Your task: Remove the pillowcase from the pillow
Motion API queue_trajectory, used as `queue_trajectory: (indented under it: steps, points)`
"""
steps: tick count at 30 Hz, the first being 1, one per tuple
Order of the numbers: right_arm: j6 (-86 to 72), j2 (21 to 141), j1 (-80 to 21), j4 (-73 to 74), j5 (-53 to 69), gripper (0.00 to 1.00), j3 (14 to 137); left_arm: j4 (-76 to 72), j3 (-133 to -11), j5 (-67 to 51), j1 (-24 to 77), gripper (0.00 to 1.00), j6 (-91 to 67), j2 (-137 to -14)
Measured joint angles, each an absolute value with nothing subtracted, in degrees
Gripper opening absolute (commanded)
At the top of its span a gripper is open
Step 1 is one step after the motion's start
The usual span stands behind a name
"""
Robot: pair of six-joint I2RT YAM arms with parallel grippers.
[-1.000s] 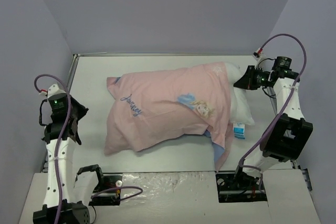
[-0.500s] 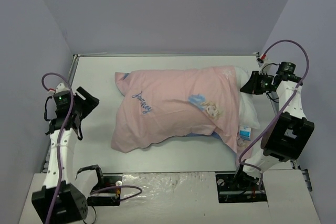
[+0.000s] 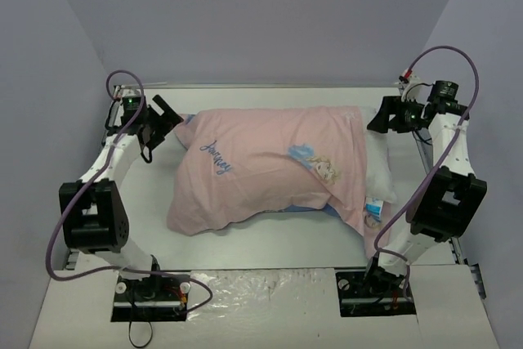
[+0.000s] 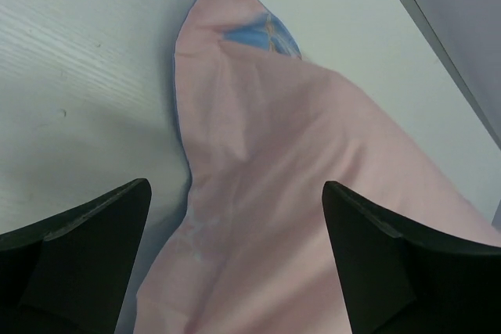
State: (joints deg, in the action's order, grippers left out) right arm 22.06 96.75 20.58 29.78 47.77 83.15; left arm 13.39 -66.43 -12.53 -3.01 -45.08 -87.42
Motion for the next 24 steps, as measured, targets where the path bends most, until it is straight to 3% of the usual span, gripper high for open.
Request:
queue_trajectory:
  steps: [10, 15, 18, 21, 24]
  points:
    - [-3.1, 104.1, 19.4, 23.5, 39.2, 0.89, 93.5, 9.5, -75.4, -11.7, -0.8, 0.92, -52.4, -107.1]
    - [-12.0, 108.0, 14.1, 20.3, 32.5, 0.90, 93.3, 6.4, -75.9, -12.3, 0.4, 0.91, -54.2, -109.1]
    - [-14.9, 110.2, 11.3, 18.7, 30.8, 0.81, 92.0, 3.6, -75.9, -13.7, 1.0, 0.82, -55.2, -109.1]
    - [-16.8, 111.8, 10.0, 17.3, 30.9, 0.58, 90.1, 0.3, -75.9, -15.8, 1.1, 0.72, -56.1, -109.3]
    - [-18.0, 112.1, 10.0, 16.7, 32.3, 0.58, 89.0, -2.6, -75.6, -18.1, 1.1, 0.73, -56.5, -109.6]
